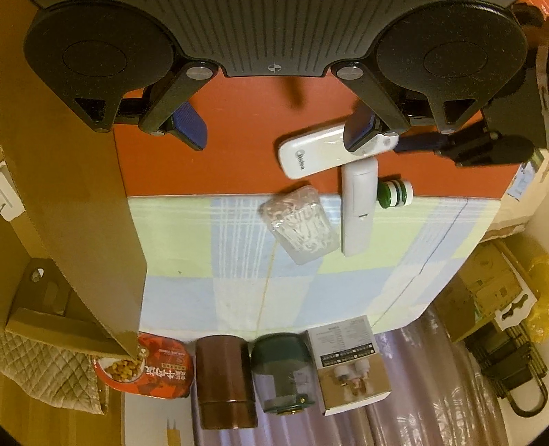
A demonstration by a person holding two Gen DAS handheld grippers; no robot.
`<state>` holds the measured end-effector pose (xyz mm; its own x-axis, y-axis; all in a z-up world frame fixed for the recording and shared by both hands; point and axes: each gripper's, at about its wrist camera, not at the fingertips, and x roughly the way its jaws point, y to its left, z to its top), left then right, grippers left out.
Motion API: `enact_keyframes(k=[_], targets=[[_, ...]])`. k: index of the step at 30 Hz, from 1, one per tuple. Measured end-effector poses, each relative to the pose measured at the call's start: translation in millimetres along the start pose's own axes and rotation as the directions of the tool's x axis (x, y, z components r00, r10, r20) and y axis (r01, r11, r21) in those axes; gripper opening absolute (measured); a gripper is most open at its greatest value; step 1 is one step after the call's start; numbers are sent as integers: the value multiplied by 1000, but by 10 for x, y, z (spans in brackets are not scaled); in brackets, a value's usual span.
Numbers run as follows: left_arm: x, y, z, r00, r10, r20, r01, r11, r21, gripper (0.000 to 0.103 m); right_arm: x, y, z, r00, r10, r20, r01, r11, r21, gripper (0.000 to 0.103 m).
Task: Organize rigid objects
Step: 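Grasp the green-and-white spool with the left tool while the right tool grasps the white Midea remote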
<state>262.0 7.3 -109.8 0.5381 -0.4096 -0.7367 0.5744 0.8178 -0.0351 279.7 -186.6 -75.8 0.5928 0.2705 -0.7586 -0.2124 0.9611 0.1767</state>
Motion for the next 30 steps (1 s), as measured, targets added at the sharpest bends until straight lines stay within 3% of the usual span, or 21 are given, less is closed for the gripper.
enact_keyframes(k=[2, 4, 8, 12, 14, 16, 18, 20, 23, 28, 30], targets=[[-16, -115, -19, 997, -74, 3, 74, 997, 21, 42, -9, -18, 0, 1000, -5, -4, 5, 1000, 12, 84], [-48, -188, -29, 997, -72, 7, 72, 997, 32, 42, -3, -42, -11, 1000, -5, -13, 5, 1000, 22, 84], [-189, -104, -46, 1000, 16, 27, -16, 1000, -14, 42, 34, -78, -27, 999, 17, -27, -16, 999, 48, 84], [-349, 161, -74, 988, 147, 46, -141, 984, -109, 42, 142, -63, -71, 998, 48, -37, -45, 996, 82, 84], [-406, 357, -85, 972, 232, 38, -220, 955, -200, 45, 231, -20, -95, 998, 50, -39, -47, 995, 88, 84], [-447, 565, -105, 953, 304, 9, -285, 906, -314, 45, 326, 17, -122, 997, 55, -46, -50, 993, 105, 84], [-471, 731, -134, 944, 329, -7, -304, 866, -397, 45, 388, 66, -143, 998, 47, -30, -43, 992, 116, 85], [-489, 809, -144, 938, 345, -11, -316, 845, -432, 45, 428, 149, -151, 999, 39, -7, -38, 994, 98, 85], [-507, 845, -128, 938, 346, -5, -314, 848, -427, 45, 494, 282, -186, 1000, 13, 25, -14, 999, 47, 85], [-466, 802, -95, 946, 323, 8, -292, 864, -410, 45, 614, 515, -347, 993, -78, 86, 90, 985, -148, 84], [-417, 781, -77, 949, 317, 11, -286, 869, -403, 45, 618, 492, -389, 992, -81, 96, 95, 984, -154, 82]])
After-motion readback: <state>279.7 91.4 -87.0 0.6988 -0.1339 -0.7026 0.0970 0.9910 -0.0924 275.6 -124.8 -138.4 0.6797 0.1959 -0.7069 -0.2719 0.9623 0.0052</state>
